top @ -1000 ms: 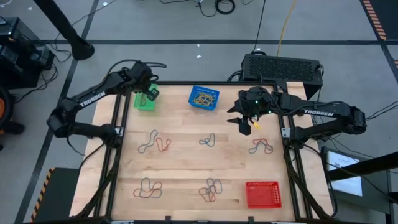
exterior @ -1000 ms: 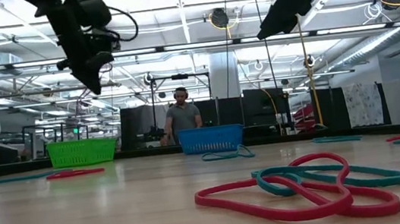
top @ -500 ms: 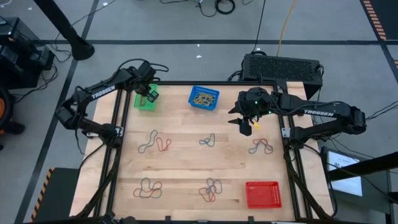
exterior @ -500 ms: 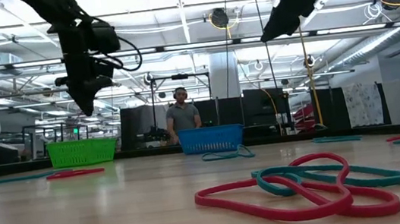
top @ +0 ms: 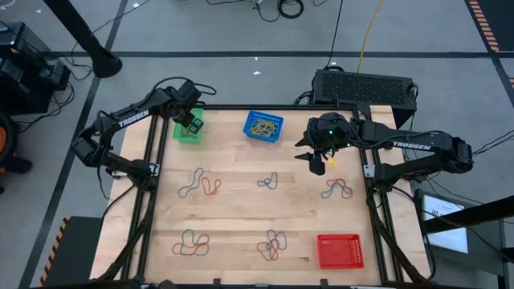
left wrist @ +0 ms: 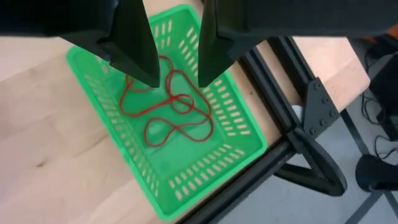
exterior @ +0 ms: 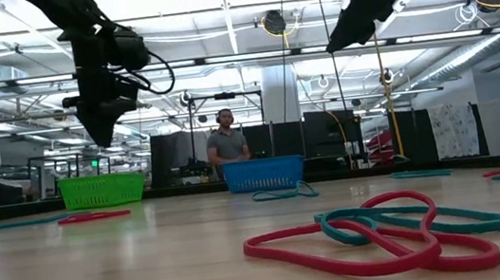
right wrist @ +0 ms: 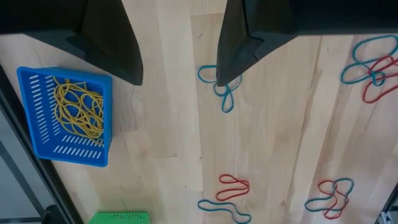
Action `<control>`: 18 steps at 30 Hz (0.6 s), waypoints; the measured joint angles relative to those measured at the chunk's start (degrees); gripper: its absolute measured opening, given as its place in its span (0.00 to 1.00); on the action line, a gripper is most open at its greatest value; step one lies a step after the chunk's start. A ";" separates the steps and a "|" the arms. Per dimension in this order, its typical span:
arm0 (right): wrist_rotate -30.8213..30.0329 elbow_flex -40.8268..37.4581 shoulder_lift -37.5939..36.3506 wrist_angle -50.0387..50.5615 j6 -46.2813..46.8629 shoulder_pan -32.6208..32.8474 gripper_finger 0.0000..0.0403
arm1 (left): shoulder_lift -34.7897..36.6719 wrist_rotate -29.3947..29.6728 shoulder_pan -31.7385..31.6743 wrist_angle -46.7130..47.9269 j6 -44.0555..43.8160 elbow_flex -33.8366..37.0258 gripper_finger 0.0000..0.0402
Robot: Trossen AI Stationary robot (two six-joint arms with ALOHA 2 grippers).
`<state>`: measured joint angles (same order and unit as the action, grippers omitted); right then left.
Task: Sort rubber bands into baskets
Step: Put the red rubber band into the green bin
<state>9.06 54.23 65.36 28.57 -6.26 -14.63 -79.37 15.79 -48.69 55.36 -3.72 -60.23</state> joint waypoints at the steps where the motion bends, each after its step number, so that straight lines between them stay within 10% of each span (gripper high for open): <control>1: 0.00 0.01 0.00 0.00 0.00 0.00 0.49 | 0.06 0.00 0.00 0.20 0.03 0.00 0.29; 18: 0.31 0.01 0.00 -1.77 0.68 3.07 0.49 | 10.65 -16.00 19.69 7.84 -8.14 0.00 0.29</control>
<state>9.36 54.24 65.36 26.80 -5.59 -11.56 -68.72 -0.21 -29.00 63.20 -11.87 -60.23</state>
